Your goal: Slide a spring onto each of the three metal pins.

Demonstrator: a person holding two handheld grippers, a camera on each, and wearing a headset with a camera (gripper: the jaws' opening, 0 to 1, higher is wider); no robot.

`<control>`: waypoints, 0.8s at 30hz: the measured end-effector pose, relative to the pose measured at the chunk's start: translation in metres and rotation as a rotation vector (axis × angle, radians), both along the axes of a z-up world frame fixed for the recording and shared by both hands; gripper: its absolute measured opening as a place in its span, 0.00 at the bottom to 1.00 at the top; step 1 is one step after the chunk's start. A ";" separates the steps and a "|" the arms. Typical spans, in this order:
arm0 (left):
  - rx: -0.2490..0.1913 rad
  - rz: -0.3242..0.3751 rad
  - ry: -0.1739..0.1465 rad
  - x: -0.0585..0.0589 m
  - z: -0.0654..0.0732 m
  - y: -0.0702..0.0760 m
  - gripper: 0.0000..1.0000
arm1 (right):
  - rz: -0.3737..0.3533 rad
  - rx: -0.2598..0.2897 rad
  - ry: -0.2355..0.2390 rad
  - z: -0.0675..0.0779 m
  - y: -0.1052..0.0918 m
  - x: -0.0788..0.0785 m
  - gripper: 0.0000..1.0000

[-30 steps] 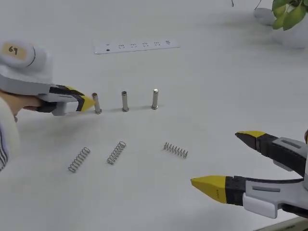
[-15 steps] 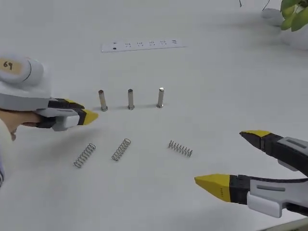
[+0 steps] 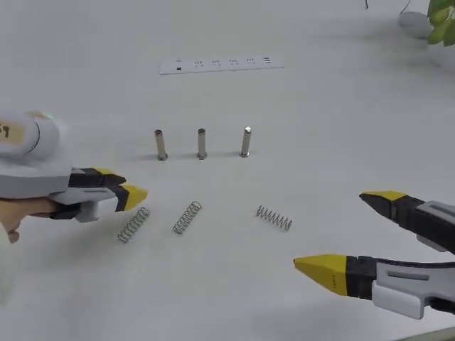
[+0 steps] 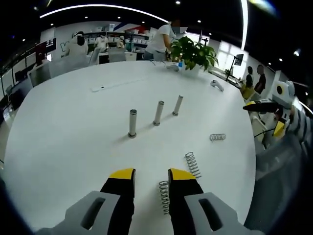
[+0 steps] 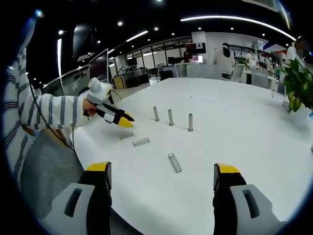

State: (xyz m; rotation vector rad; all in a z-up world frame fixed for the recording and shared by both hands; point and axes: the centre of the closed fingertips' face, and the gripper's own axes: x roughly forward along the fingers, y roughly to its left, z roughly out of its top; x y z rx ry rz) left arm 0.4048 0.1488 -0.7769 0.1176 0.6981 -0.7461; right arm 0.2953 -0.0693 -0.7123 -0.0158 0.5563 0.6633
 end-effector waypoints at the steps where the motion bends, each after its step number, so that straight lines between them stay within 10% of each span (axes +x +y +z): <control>1: -0.003 0.005 0.002 -0.003 0.000 0.000 0.19 | 0.000 0.000 0.000 0.000 0.000 0.000 0.85; 24: 0.029 0.015 0.032 -0.046 -0.021 0.005 0.17 | 0.024 0.002 0.022 -0.004 0.001 -0.002 0.83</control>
